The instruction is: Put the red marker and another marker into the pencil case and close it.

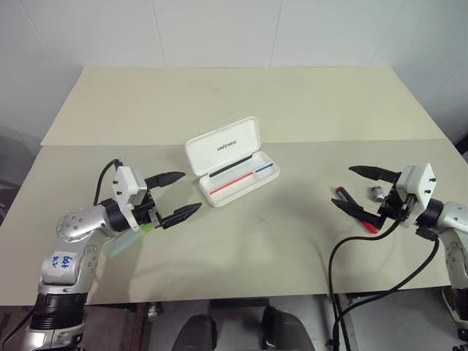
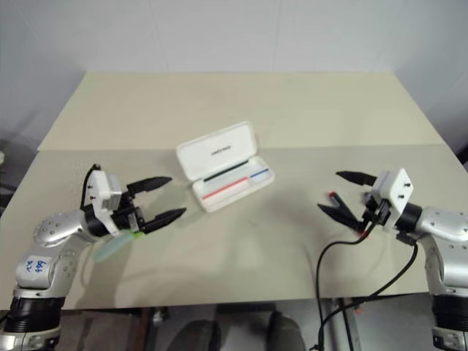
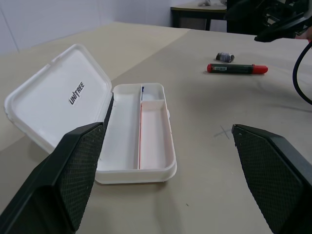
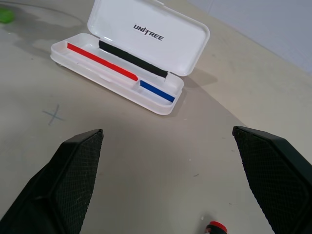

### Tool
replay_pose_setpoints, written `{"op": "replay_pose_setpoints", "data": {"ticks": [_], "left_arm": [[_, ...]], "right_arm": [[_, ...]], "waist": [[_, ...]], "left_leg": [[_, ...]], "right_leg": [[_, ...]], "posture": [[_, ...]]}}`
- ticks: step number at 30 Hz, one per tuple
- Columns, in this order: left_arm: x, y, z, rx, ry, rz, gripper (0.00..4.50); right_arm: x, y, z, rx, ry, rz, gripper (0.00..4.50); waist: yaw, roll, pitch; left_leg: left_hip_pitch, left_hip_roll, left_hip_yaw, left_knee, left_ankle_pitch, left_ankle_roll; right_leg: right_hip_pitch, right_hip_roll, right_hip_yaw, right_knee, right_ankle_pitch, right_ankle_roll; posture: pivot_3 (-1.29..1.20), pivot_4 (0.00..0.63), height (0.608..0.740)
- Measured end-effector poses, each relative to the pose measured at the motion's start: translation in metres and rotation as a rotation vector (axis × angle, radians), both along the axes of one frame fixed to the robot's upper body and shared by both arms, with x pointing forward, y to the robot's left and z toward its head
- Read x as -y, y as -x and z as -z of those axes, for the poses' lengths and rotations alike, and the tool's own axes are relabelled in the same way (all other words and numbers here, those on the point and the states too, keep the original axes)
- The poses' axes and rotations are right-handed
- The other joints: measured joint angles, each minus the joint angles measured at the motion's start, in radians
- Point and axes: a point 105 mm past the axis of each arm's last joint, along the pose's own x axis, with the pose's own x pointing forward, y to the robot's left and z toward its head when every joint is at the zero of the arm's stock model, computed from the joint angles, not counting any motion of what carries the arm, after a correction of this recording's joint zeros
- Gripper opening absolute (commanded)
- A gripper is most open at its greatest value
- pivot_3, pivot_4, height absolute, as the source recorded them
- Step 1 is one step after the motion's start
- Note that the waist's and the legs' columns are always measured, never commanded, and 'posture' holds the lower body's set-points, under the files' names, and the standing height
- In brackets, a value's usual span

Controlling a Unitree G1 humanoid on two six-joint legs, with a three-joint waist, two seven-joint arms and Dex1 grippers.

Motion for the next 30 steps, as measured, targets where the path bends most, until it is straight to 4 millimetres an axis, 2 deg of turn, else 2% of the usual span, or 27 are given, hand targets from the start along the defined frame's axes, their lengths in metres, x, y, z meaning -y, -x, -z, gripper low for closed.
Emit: {"op": "replay_pose_setpoints", "data": {"ticks": [12,15,18,24,30], "left_arm": [[0.006,0.003,0.005,-0.017,-0.023,0.047,4.48],[0.005,0.000,0.007,-0.028,-0.043,0.040,3.87],[0.006,-0.004,0.013,-0.046,-0.070,0.027,2.91],[0.019,-0.009,0.018,-0.068,-0.078,0.047,2.91],[0.027,-0.031,0.029,-0.107,-0.118,0.006,2.91]], "right_arm": [[-0.015,-0.001,-0.011,-0.002,0.002,-0.063,4.50],[-0.031,-0.002,-0.011,-0.006,-0.007,-0.108,4.50],[-0.053,-0.003,-0.011,0.003,-0.026,-0.172,4.50],[-0.075,-0.001,-0.018,0.016,-0.036,-0.234,4.50],[-0.088,0.007,-0.027,0.031,-0.033,-0.283,4.50]], "waist": [[-0.001,0.000,0.000],[-0.002,0.000,0.000],[-0.003,0.000,0.000],[0.002,0.000,0.000],[0.000,0.000,0.000]], "left_leg": [[0.000,0.000,0.000,0.000,0.000,0.000],[0.000,0.000,0.000,0.000,0.000,0.000],[0.000,0.000,0.000,0.001,0.000,0.000],[-0.001,0.000,-0.003,0.002,0.000,0.000],[-0.001,-0.001,-0.002,0.001,0.000,0.000]], "right_leg": [[0.000,0.000,0.000,0.000,0.000,0.000],[0.000,0.000,0.000,0.000,0.000,0.000],[0.000,0.000,0.000,0.000,0.000,0.000],[0.000,0.000,-0.001,0.001,0.000,0.000],[0.000,0.000,-0.002,0.001,0.000,0.000]], "posture": [[0.00,0.150,0.740],[0.00,0.150,0.740],[0.00,0.150,0.740],[0.00,0.150,0.740],[0.00,0.150,0.740]]}}
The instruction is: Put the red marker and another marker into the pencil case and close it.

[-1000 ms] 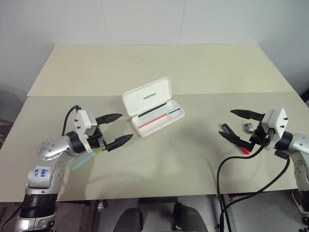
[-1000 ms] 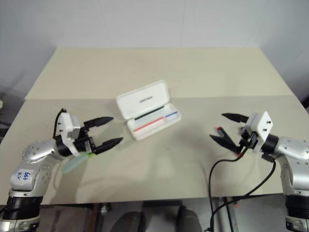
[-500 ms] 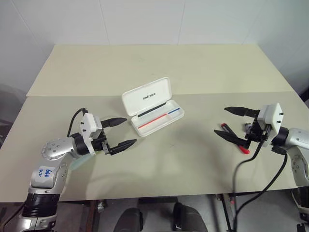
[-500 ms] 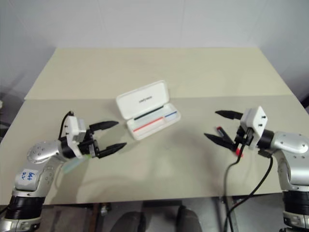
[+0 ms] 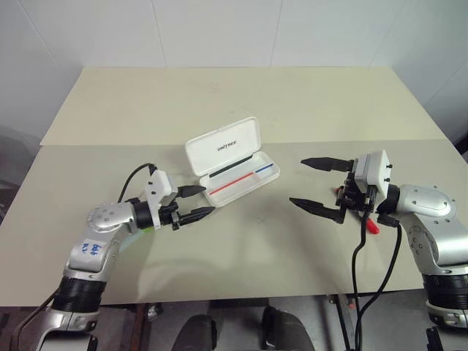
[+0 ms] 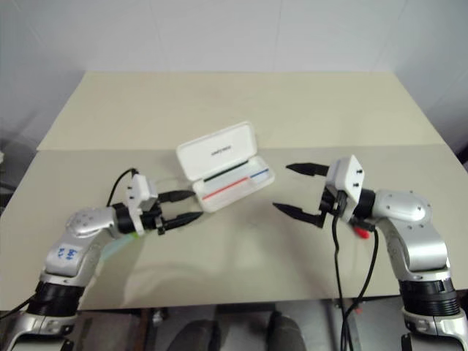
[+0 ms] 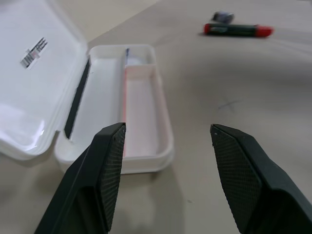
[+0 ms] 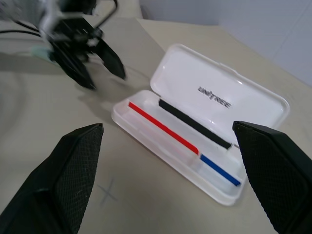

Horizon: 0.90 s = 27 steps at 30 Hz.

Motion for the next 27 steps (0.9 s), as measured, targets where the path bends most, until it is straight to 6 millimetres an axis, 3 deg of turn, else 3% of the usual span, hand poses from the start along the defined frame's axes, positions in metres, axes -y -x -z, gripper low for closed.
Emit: {"op": "replay_pose_setpoints", "data": {"ticks": [7,16,27], "left_arm": [[0.016,-0.013,0.008,-0.031,-0.049,0.037,2.91],[0.041,-0.004,0.017,-0.042,-0.105,0.170,2.91],[0.052,-0.023,0.023,-0.073,-0.202,0.118,2.91]], "right_arm": [[-0.003,0.005,-0.003,0.007,-0.015,-0.004,4.50],[0.000,0.009,0.003,-0.001,-0.025,0.034,4.50],[0.003,0.018,-0.002,0.025,-0.021,0.042,4.50]], "waist": [[0.002,0.000,0.000],[0.000,0.000,0.000],[0.001,0.000,0.000]], "left_leg": [[0.000,0.000,0.001,0.001,0.000,0.000],[0.000,0.000,0.001,0.001,0.000,0.000],[0.000,0.000,0.001,0.003,0.000,0.000]], "right_leg": [[0.000,0.000,0.000,0.000,0.000,0.000],[0.000,0.000,0.001,0.000,0.000,0.000],[0.000,0.000,0.001,0.000,0.000,0.000]], "posture": [[0.00,0.150,0.740],[0.00,0.150,0.740],[0.00,0.150,0.740]]}}
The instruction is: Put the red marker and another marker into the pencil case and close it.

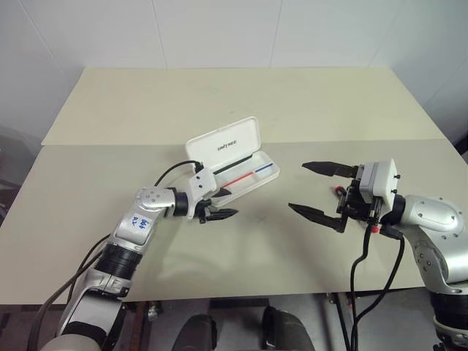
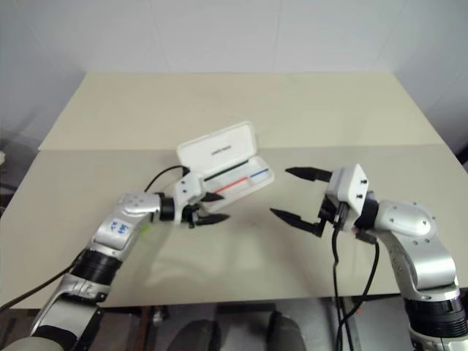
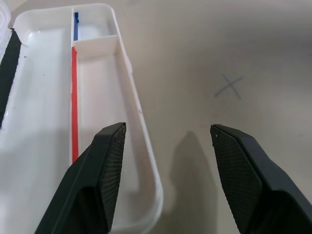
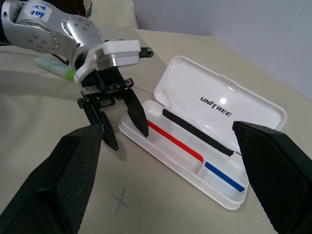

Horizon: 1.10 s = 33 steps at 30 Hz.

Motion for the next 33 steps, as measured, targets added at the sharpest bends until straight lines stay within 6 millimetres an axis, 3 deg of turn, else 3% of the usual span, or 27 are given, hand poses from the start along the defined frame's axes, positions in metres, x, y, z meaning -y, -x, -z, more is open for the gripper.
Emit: {"op": "replay_pose_setpoints", "data": {"ticks": [9,18,33], "left_arm": [[0.003,0.002,0.001,-0.083,-0.109,0.022,2.91],[-0.002,0.000,-0.001,-0.126,-0.147,-0.007,0.05],[0.012,0.021,0.002,-0.058,-0.190,0.130,0.05]], "right_arm": [[0.004,-0.002,-0.008,0.023,0.020,-0.002,4.50],[0.007,-0.003,-0.015,0.030,0.054,-0.033,4.50],[0.017,-0.007,-0.010,-0.020,0.081,-0.047,4.50]], "waist": [[-0.002,0.000,0.000],[-0.004,0.000,0.000],[0.006,0.000,-0.001]], "left_leg": [[0.000,0.000,0.000,0.000,0.000,0.000],[0.001,0.000,0.000,-0.001,0.000,0.000],[0.000,-0.001,0.000,-0.001,-0.002,0.003]], "right_leg": [[0.000,0.000,0.000,0.000,0.000,0.000],[0.000,0.000,0.000,0.000,0.000,0.000],[0.000,0.000,0.000,0.000,0.000,0.000]], "posture": [[0.00,0.150,0.740],[0.00,0.150,0.740],[0.00,0.150,0.740]]}}
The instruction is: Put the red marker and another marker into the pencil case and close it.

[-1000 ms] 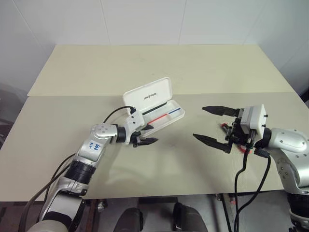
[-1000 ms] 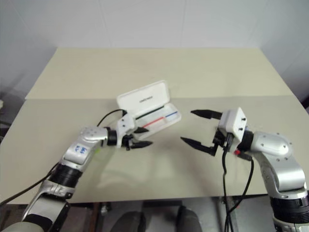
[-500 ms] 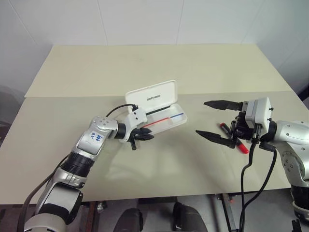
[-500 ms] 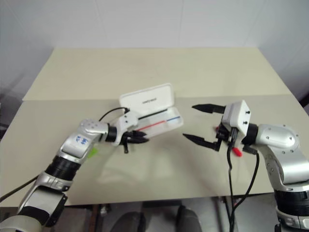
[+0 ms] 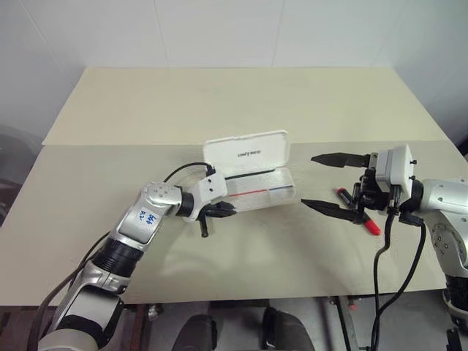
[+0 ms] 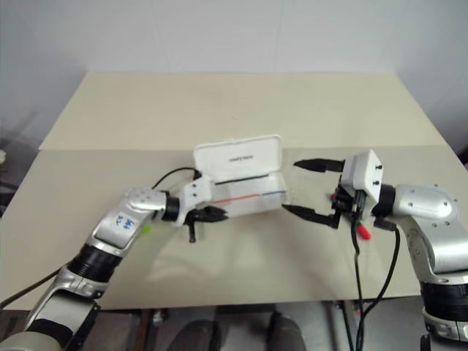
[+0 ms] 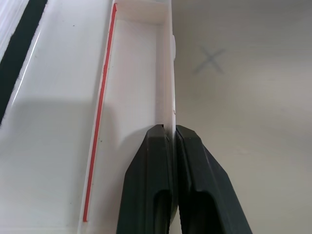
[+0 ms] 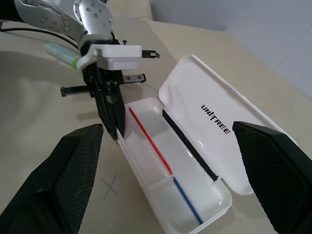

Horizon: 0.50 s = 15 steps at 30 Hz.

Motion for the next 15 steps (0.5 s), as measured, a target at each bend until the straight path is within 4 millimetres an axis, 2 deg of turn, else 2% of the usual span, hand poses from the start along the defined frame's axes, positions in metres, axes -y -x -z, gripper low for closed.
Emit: {"op": "replay_pose_setpoints", "data": {"ticks": [7,15], "left_arm": [[0.011,0.014,0.001,-0.040,-0.026,0.083,0.05],[0.023,0.023,0.002,-0.081,-0.025,0.099,0.05]], "right_arm": [[0.001,0.000,0.002,-0.009,0.003,0.001,4.50],[0.002,0.001,0.006,-0.021,0.001,0.012,4.50]], "waist": [[0.007,0.000,0.000],[0.020,0.000,0.000]], "left_leg": [[0.000,-0.001,0.000,0.000,-0.002,0.002],[-0.002,-0.001,0.000,0.003,-0.002,0.002]], "right_leg": [[0.000,-0.001,-0.001,0.000,0.000,0.000],[0.000,-0.001,0.000,0.000,0.000,0.000]], "posture": [[0.00,0.150,0.740],[0.00,0.150,0.740]]}}
